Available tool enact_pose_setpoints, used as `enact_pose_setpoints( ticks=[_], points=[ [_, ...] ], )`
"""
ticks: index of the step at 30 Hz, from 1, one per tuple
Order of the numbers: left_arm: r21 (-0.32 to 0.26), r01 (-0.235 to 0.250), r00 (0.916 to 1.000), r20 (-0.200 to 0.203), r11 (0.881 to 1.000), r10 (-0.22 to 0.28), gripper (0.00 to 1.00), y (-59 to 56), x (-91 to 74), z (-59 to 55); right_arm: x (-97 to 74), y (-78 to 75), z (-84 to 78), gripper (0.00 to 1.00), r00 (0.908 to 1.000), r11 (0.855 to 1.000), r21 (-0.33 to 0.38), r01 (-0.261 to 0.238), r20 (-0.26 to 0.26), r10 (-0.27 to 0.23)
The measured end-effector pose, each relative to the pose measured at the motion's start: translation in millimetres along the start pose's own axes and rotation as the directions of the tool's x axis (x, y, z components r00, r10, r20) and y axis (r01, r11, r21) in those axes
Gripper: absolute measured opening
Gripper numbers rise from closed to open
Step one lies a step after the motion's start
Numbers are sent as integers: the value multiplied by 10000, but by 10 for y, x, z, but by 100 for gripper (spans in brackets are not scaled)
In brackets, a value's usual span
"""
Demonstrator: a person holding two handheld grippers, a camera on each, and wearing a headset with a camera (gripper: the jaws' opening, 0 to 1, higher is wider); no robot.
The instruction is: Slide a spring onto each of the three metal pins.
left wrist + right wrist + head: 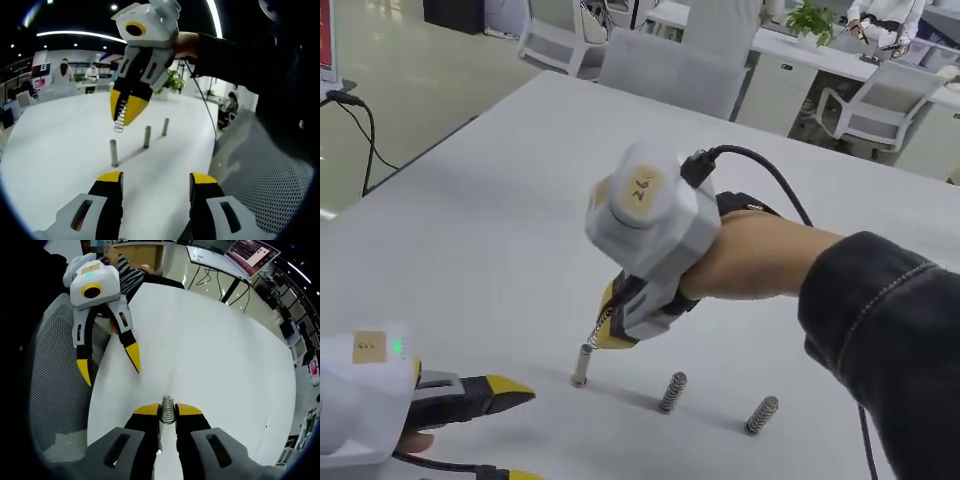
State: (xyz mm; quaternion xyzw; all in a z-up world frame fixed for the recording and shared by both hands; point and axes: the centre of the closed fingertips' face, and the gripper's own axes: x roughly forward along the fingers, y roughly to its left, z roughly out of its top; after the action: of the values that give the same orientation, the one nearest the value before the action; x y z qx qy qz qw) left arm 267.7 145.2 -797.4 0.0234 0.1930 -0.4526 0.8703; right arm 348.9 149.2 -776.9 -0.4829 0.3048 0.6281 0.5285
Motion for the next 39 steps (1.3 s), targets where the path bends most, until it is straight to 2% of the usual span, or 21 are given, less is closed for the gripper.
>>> enact_pose_setpoints(
  ticks=[8,16,24,39],
  points=[
    [20,41,10000,7,10000,-41,48,-25,20,11,86,-29,-35,8,9998,10000,-65,-50,-212,48],
    [35,124,9999,-56,9999,-124,48,-42,41,-4,136,-52,-31,9,9997,9999,-22,-131,-210,130],
    [6,144,9999,-82,9999,-144,47,-23,49,-31,185,-53,-15,9,9995,9997,-21,-261,-197,260],
    [-70,136,9999,-91,9999,-137,47,-14,50,-56,312,-46,-76,9,9975,9989,-45,-460,-532,457]
  ],
)
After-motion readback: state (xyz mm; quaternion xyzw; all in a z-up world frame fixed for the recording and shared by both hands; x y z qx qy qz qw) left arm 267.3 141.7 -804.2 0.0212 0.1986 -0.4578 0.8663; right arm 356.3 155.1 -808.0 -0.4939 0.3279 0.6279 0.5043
